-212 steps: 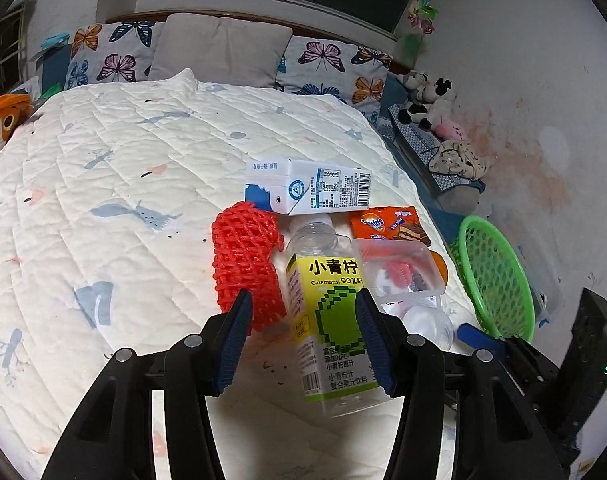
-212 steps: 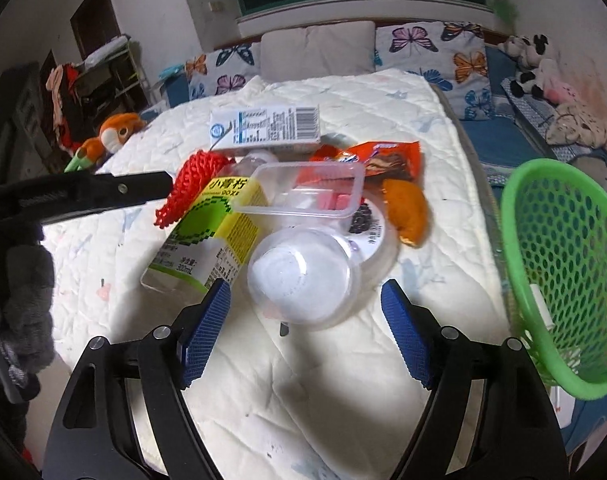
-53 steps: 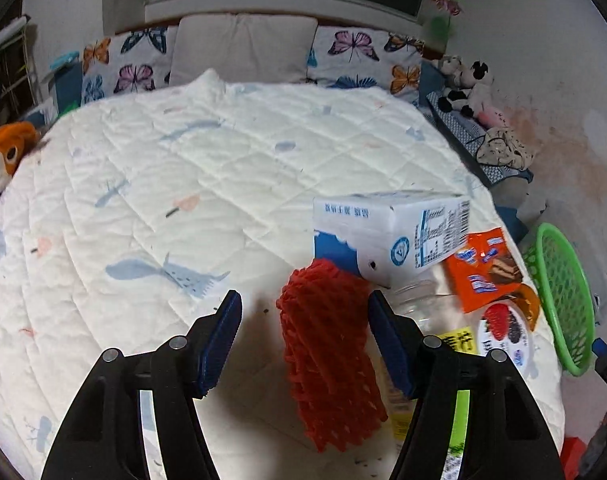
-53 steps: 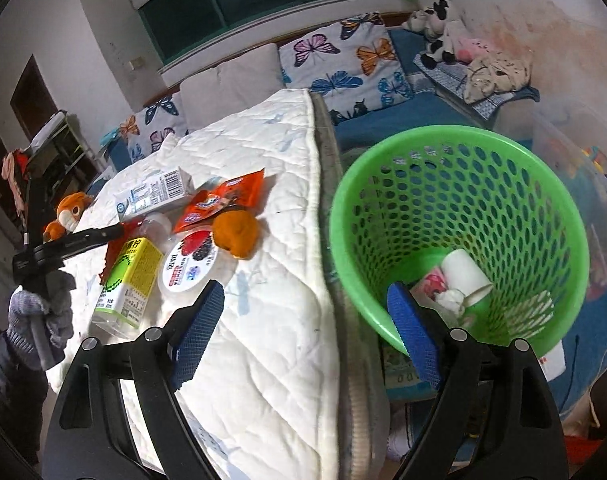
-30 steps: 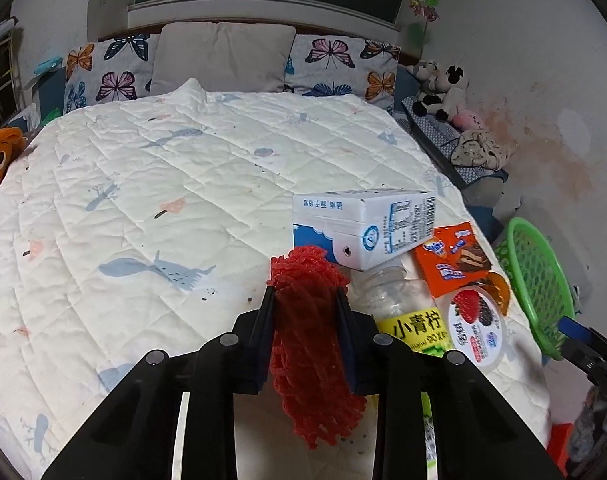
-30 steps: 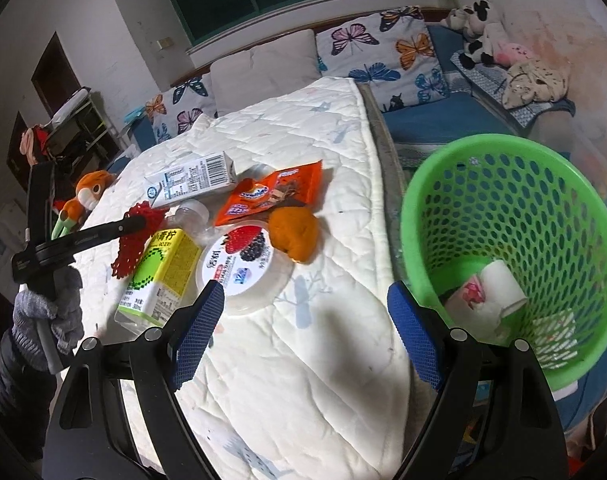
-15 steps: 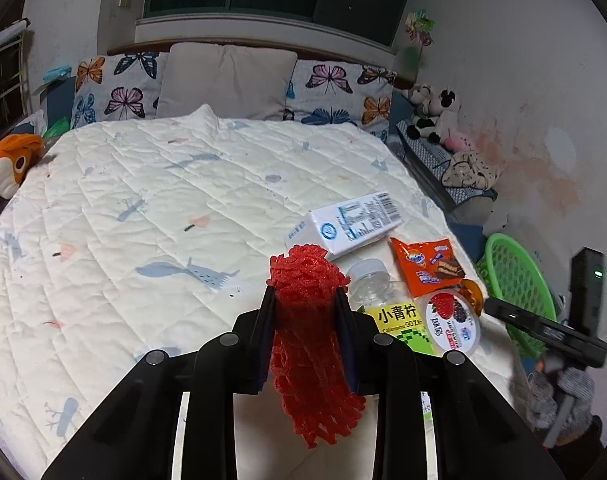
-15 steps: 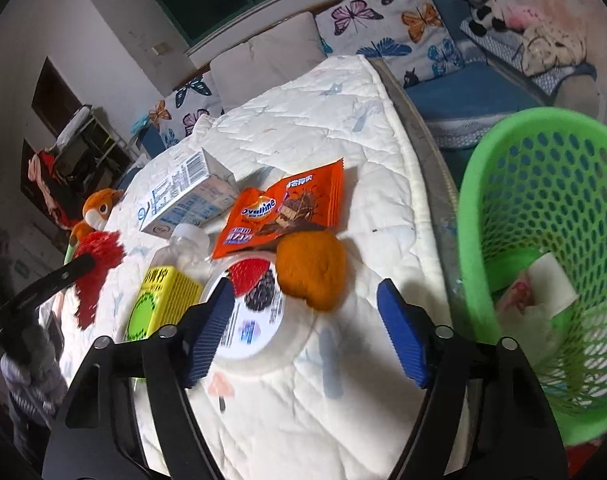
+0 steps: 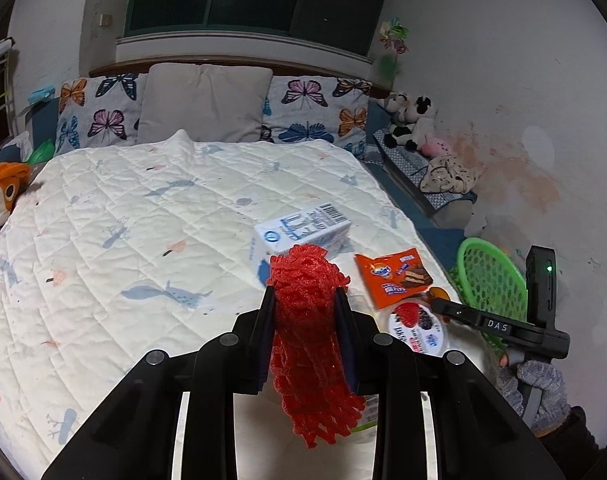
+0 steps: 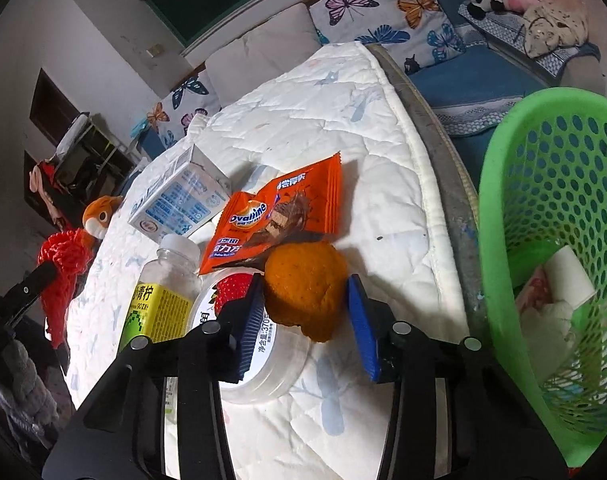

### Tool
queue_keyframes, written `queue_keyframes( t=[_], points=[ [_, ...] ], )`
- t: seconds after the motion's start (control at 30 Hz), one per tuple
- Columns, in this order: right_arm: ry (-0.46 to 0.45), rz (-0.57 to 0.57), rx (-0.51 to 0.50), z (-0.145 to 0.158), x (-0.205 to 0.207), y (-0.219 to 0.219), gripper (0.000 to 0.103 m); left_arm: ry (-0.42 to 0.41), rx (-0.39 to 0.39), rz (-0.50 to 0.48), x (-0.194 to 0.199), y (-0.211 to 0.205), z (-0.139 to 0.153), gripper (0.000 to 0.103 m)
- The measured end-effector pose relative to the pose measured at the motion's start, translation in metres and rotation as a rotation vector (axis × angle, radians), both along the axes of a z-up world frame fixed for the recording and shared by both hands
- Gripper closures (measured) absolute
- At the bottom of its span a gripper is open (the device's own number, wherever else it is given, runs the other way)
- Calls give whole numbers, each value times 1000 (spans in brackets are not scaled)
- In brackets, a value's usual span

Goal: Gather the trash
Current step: 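Grasp the red mesh net with the left tool while the right tool grasps the orange peel, then lift the orange peel with the right tool toward the green basket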

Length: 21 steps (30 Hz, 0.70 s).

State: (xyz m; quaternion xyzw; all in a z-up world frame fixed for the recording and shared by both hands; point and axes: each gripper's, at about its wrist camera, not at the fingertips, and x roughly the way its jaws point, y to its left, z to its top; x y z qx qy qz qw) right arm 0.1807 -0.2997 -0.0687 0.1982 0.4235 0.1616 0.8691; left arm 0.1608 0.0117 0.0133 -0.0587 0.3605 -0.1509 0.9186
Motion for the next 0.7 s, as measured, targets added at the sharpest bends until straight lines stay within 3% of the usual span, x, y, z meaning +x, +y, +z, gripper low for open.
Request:
queue_keyframes(
  t=[0.37, 0.7],
  points=[
    [-33, 5, 22, 18, -35, -23, 62, -3, -11, -91, 8, -46, 10, 75],
    [-49, -4, -75, 22, -66, -36, 62, -8, -3, -165, 8, -85, 15, 75]
  ],
)
